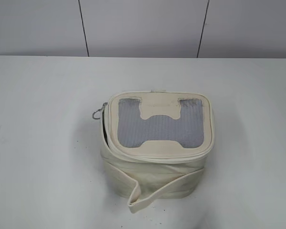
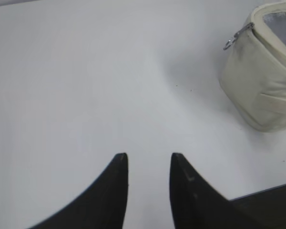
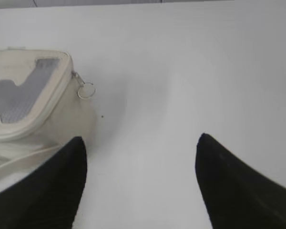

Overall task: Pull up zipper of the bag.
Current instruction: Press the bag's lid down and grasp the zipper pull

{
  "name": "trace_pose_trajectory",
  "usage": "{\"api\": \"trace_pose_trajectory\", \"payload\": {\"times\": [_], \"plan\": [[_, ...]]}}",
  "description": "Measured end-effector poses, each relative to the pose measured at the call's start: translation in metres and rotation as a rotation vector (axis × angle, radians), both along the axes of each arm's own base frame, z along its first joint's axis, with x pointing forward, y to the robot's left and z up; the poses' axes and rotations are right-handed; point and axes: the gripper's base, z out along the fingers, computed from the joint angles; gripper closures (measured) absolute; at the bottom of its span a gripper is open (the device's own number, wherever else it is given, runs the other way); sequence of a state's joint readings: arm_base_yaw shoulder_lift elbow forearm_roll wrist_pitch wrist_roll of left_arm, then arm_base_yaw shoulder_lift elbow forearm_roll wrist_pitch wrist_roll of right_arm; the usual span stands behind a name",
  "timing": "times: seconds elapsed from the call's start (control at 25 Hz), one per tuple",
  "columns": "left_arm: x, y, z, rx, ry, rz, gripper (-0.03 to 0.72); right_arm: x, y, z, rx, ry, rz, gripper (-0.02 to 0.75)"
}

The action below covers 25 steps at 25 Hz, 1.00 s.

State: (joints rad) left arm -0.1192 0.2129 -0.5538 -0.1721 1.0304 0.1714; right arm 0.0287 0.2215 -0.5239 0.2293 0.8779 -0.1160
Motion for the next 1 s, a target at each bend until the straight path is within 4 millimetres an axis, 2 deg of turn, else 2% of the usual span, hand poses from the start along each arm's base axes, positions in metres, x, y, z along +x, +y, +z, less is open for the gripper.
{"api": "trace_pose_trajectory", "payload": {"times": [0.24, 0.4, 0.52, 0.64, 0.76, 1.0], "plan": [[0.050, -0.015, 0.010, -0.168, 0.026, -0.014, 0.449, 0.043, 0.008, 0.005, -0.002, 0.000, 0.082, 0.185], [0.091, -0.026, 0.007, -0.170, 0.097, -0.071, 0.449, 0.077, 0.023, 0.004, -0.084, 0.097, 0.214, 0.185], [0.126, -0.033, -0.003, -0.145, 0.193, -0.126, 0.449, 0.114, 0.036, 0.004, -0.143, 0.183, 0.301, 0.197], [0.153, -0.041, -0.016, -0.145, 0.280, -0.185, 0.449, 0.147, 0.048, 0.009, -0.208, 0.197, 0.397, 0.258], [0.178, -0.050, -0.027, -0.183, 0.356, -0.238, 0.448, 0.179, 0.061, 0.010, -0.250, 0.230, 0.511, 0.307], [0.215, -0.064, -0.035, -0.213, 0.437, -0.378, 0.414, 0.236, 0.095, 0.008, -0.289, 0.302, 0.810, 0.321]]}}
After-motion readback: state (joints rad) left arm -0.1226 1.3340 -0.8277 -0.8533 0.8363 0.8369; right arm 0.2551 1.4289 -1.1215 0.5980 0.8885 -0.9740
